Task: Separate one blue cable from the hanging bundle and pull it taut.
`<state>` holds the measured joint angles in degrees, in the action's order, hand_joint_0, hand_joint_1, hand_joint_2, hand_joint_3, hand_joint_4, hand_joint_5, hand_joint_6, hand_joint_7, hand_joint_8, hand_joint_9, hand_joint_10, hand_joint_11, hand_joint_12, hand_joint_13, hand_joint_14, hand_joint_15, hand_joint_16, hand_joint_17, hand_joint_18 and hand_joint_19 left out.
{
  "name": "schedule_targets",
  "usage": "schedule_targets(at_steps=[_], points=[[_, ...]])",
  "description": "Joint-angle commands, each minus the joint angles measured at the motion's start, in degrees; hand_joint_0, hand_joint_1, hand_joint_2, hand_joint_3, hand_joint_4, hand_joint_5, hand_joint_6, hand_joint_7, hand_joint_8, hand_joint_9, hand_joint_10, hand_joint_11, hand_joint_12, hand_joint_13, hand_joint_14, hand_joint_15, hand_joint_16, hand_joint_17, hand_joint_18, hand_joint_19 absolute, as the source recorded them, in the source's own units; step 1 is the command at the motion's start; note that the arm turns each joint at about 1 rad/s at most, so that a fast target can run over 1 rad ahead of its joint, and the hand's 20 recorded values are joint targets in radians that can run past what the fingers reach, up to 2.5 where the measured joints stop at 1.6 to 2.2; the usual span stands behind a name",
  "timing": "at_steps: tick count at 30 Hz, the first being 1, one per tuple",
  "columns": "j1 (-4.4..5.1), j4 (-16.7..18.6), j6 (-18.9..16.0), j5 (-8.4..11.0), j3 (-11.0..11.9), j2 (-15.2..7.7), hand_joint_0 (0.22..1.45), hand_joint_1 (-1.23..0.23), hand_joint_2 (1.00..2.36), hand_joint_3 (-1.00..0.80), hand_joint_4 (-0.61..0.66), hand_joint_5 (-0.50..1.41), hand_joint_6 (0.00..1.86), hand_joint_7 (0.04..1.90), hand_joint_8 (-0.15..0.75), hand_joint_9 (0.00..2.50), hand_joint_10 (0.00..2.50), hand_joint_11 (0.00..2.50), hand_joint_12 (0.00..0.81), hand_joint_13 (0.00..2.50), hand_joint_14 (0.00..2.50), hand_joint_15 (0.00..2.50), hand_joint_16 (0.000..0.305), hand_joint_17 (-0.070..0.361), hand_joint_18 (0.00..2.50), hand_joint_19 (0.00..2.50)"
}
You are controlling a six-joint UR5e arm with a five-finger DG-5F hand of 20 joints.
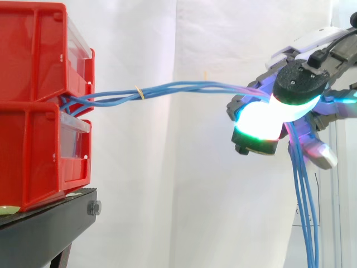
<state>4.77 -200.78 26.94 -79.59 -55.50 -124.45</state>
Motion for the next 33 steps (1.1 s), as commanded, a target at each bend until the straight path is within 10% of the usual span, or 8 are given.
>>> schedule_targets(at_steps=[1,21,33], points=[[0.50,1.0,-1.0,0.13,0.0,-1.5,0.74,-0.82,1.02,-0.23,0.05,0.14,0.51,1.24,0.096,1.82,0.01,0.22,0.241,1.22,0.01,0.40,0.049,0.110,0.87,0.58],[1.11,0.0,-2.3,0.13,0.4,-1.5,0.74,-0.82,1.02,-0.23,0.06,0.14,0.51,1.24,0.102,1.82,0.01,0.22,0.239,1.22,0.01,0.39,0.048,0.108,0.87,0.59],[-0.47,-0.8,-3.5,-0.48,0.4,-1.6,0.74,-0.82,1.02,-0.23,0.06,0.14,0.51,1.24,0.102,1.82,0.01,0.23,0.239,1.22,0.02,0.40,0.048,0.108,0.87,0.59]])
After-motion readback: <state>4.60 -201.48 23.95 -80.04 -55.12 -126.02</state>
